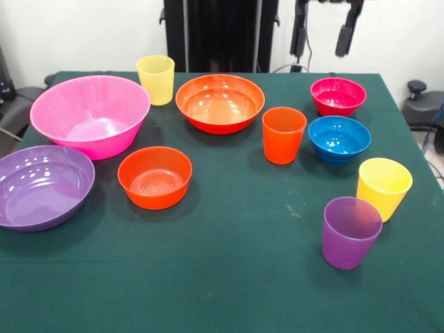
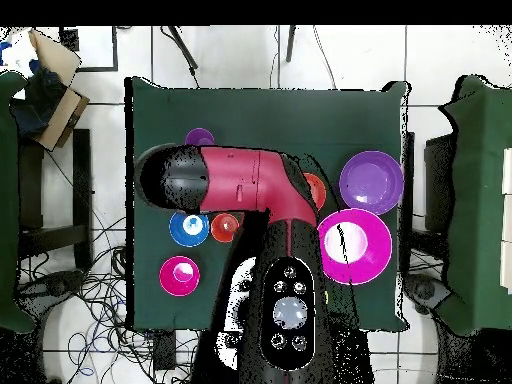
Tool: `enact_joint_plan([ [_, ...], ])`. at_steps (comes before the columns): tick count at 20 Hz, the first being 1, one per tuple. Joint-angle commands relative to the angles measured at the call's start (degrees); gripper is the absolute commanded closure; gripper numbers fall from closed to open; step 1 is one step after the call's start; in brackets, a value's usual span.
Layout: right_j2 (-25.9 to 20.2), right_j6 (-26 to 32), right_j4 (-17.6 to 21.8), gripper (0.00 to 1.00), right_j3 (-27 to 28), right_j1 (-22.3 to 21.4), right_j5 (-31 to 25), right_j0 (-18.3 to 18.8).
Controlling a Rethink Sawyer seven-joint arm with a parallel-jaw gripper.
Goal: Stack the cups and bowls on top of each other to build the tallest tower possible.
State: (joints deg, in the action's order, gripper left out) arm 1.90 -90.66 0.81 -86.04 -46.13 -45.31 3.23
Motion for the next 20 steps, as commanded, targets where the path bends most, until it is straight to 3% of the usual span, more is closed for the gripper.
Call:
enact_joint_plan([
  [1,-2.52,-8.58,2.06,0.0,-1.35,4.34,5.87,-2.1],
  [20,0.21,-9.43,1.41,0.0,-2.48,4.81,8.17,-4.46],
])
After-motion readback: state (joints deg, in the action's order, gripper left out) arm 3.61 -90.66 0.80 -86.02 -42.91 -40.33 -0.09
